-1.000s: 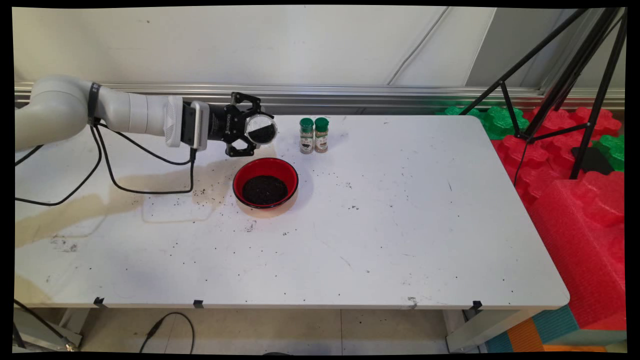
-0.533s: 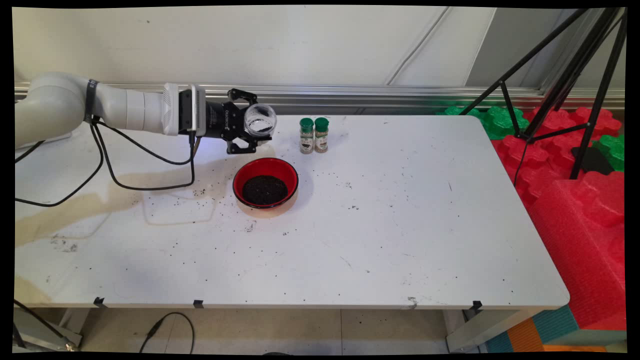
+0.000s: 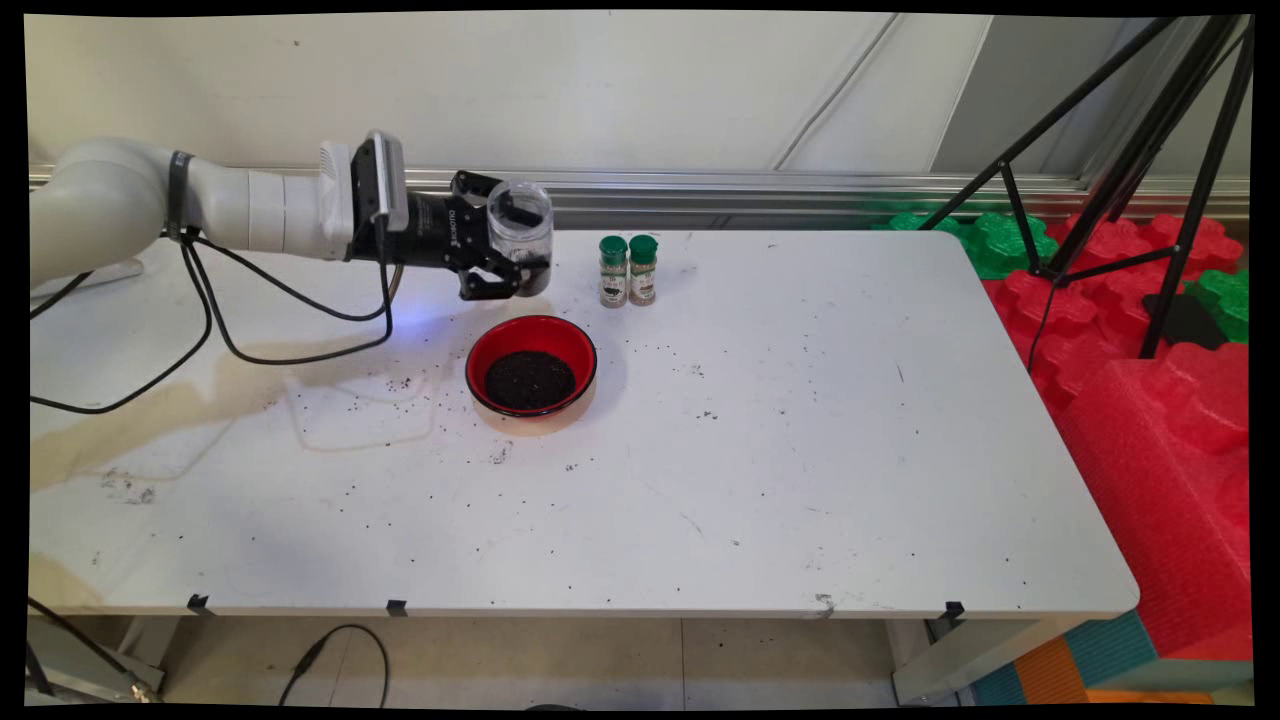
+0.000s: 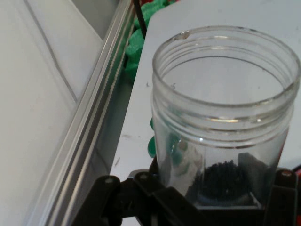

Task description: Pour the black seasoning powder in the red bowl

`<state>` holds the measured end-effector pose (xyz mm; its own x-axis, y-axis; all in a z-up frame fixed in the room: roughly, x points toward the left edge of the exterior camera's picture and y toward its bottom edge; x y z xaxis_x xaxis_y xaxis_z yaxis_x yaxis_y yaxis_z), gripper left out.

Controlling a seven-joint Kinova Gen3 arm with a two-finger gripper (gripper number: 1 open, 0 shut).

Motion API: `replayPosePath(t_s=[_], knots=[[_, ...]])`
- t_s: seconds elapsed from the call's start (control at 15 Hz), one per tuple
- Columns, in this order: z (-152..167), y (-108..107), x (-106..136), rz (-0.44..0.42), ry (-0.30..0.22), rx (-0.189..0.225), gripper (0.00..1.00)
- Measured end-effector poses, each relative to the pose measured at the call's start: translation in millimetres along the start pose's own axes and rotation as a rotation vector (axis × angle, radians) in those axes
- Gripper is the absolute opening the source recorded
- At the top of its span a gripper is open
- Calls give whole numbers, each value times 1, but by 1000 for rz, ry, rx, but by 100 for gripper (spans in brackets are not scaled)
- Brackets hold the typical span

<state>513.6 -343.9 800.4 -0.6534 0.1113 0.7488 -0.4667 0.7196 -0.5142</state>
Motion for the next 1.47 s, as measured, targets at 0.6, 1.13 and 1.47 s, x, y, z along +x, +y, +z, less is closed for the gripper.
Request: replayPosePath(t_s=[0.6, 1.13, 1.47], knots=[[1, -6, 11, -259, 48, 3, 0], [7, -7, 28, -456, 96, -17, 0], [18, 0, 41, -507, 122, -50, 0]])
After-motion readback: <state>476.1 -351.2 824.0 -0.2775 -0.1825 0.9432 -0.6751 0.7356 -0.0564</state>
